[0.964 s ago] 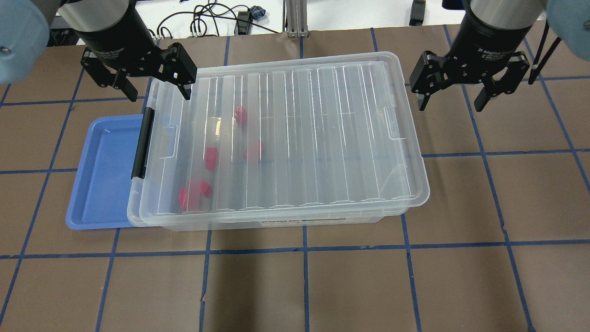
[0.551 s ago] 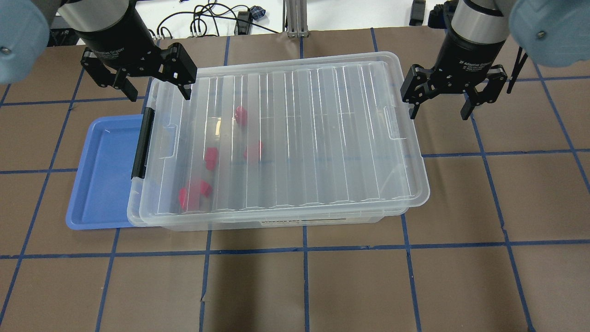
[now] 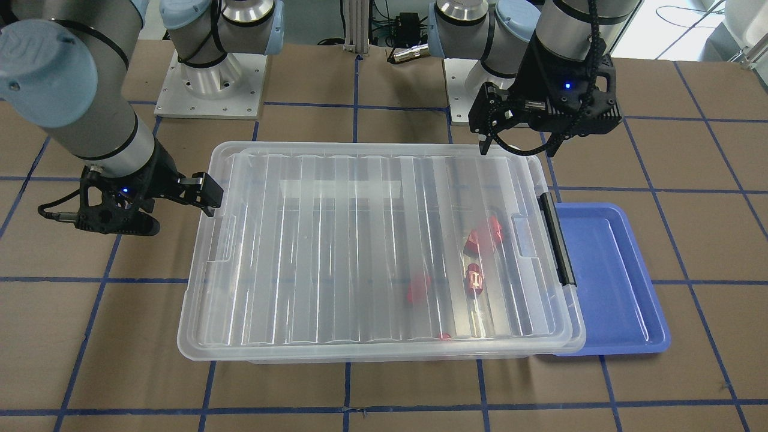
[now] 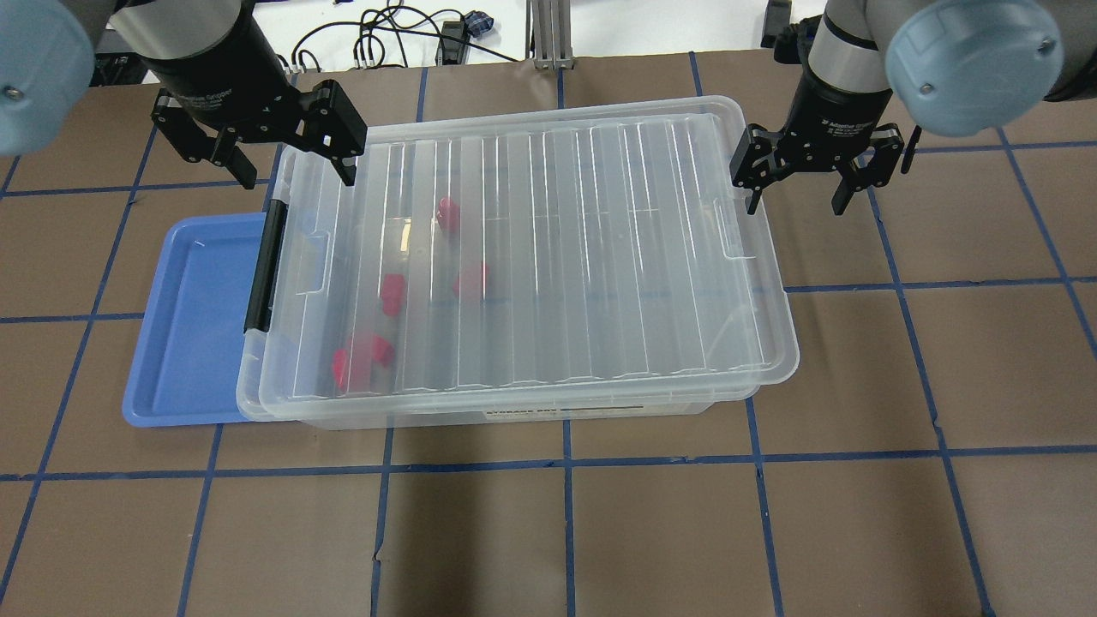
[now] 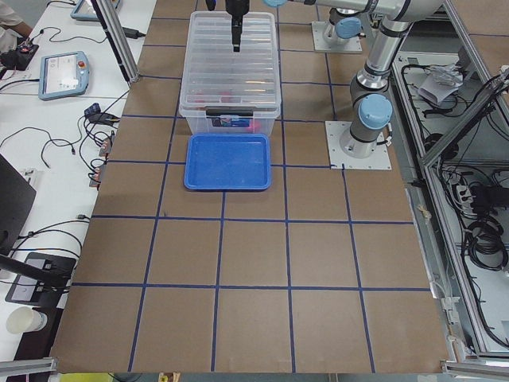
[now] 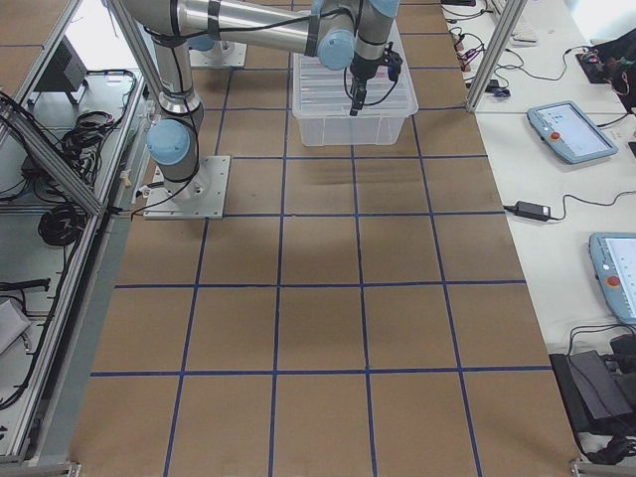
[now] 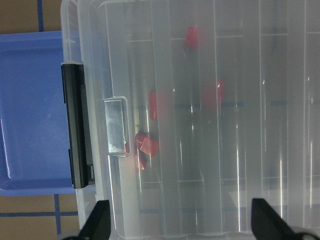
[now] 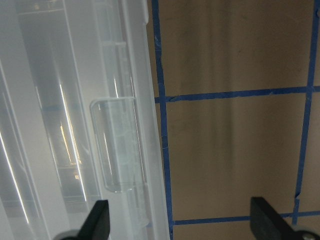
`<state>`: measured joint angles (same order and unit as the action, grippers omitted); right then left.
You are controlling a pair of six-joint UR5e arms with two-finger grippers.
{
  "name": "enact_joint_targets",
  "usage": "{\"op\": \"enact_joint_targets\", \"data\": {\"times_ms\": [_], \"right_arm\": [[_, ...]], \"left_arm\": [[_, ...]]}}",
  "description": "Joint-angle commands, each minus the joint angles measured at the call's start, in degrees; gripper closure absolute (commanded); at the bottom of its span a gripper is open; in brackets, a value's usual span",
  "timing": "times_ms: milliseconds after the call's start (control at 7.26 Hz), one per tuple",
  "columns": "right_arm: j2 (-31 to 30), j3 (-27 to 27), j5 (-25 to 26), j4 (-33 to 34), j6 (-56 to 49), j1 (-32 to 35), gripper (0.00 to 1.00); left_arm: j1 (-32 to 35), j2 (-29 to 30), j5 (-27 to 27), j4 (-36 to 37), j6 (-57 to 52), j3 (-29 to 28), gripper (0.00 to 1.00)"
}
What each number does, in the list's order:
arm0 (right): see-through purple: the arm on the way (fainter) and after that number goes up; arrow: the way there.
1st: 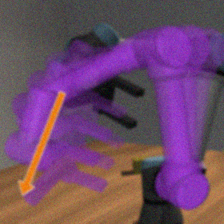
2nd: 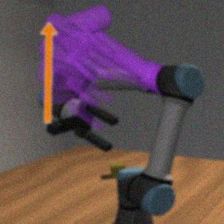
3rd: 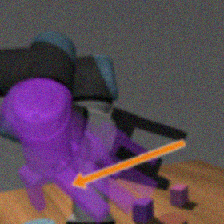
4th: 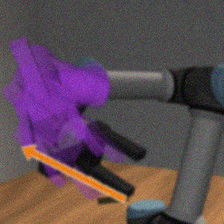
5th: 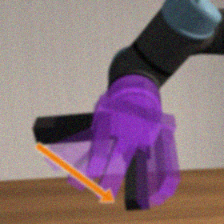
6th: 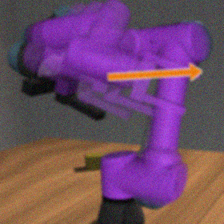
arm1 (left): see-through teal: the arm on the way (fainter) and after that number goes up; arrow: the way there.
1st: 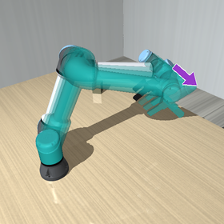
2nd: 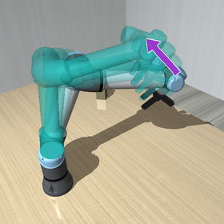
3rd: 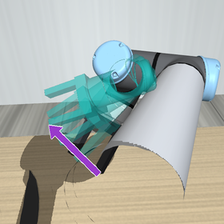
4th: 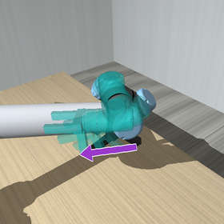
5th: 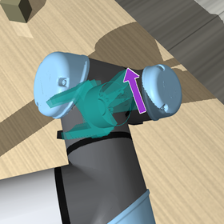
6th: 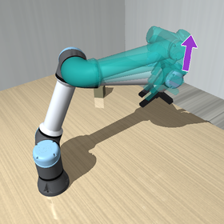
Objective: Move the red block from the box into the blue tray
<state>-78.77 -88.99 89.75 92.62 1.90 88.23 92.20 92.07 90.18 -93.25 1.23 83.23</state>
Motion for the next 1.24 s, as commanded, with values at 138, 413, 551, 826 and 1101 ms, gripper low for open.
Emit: {"op": "enact_joint_targets", "data": {"times_ms": [138, 413, 551, 826, 1101], "right_arm": [[2.9, -0.2, 0.0, 3.9, 0.4, -0.1, 0.00], [5.4, -0.2, 0.2, 6.7, 0.5, -0.2, 0.00], [5.5, -0.2, 0.3, 6.8, 0.5, -0.4, 0.00], [5.6, -0.8, 0.3, 6.6, 0.6, -0.7, 0.00], [5.7, -0.7, 0.3, 5.9, -0.4, -3.9, 0.00]], "left_arm": [[0.0, -0.1, 0.0, 0.0, 0.0, 0.1, 0.00], [-0.1, 0.1, 0.0, 0.0, 0.0, 0.1, 0.00], [-0.1, 0.1, 0.0, 0.0, 0.0, 0.1, 0.00], [-0.2, 0.2, 0.0, 0.0, 0.0, 0.1, 0.00], [-0.2, -0.1, 0.0, 0.0, 0.0, 0.1, 0.00]]}}
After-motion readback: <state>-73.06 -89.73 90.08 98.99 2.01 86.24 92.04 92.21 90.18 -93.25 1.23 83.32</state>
